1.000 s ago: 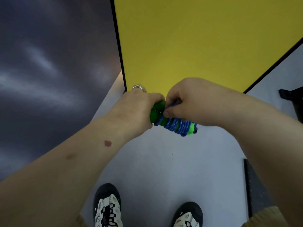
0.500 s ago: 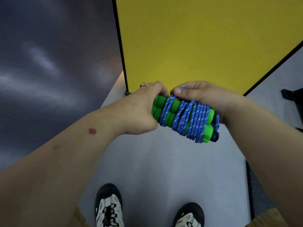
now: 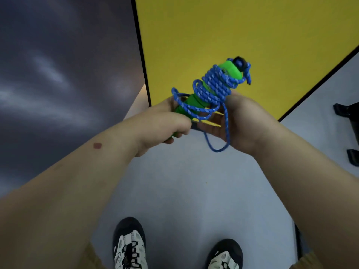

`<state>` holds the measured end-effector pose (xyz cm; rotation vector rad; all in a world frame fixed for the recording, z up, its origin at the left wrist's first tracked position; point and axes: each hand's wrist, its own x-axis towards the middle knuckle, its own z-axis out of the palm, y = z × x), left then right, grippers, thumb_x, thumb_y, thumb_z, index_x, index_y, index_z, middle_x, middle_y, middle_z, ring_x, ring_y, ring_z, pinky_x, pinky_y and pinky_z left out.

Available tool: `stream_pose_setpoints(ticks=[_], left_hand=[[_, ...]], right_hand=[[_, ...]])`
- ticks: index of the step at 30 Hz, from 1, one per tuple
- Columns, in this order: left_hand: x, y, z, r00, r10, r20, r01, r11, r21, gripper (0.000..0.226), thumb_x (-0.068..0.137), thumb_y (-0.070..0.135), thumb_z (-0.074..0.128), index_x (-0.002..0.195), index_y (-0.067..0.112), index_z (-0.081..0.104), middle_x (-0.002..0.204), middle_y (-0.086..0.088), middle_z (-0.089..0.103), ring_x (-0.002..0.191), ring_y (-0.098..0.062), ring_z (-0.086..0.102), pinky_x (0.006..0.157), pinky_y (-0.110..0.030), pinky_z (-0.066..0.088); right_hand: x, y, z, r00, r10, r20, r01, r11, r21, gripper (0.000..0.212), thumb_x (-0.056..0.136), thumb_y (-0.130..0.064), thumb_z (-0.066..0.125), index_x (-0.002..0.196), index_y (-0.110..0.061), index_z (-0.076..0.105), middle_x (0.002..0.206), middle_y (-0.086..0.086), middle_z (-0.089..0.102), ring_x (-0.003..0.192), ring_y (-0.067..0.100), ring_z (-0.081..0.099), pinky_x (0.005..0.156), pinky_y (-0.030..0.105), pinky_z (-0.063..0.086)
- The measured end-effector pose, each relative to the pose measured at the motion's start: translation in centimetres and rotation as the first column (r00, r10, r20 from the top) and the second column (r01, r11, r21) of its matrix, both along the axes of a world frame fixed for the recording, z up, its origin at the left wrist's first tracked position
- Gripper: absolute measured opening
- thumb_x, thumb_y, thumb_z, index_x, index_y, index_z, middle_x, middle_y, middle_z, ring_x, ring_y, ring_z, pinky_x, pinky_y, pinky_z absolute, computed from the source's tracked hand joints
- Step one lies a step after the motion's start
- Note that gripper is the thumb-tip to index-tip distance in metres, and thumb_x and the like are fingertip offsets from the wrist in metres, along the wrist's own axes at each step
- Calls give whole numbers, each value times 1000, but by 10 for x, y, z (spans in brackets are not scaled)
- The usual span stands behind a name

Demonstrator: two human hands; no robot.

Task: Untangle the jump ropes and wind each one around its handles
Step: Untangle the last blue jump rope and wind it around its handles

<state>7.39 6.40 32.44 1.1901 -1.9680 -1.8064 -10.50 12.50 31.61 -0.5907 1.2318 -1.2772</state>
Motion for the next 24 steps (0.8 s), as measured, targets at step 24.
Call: stream_pose_setpoints(ticks=[24], left_hand=[[5,-8,15,977,215,3,-214,970,114,50,55,20,52,101,12,71,84,-5,59,72,-20,56,60,-28,43]], right_hand=[[14,17,-71,862,26,-506,236,863,447,23,99,-28,50,91,-27,71,84,5,51,76,22,51,59,30,54]])
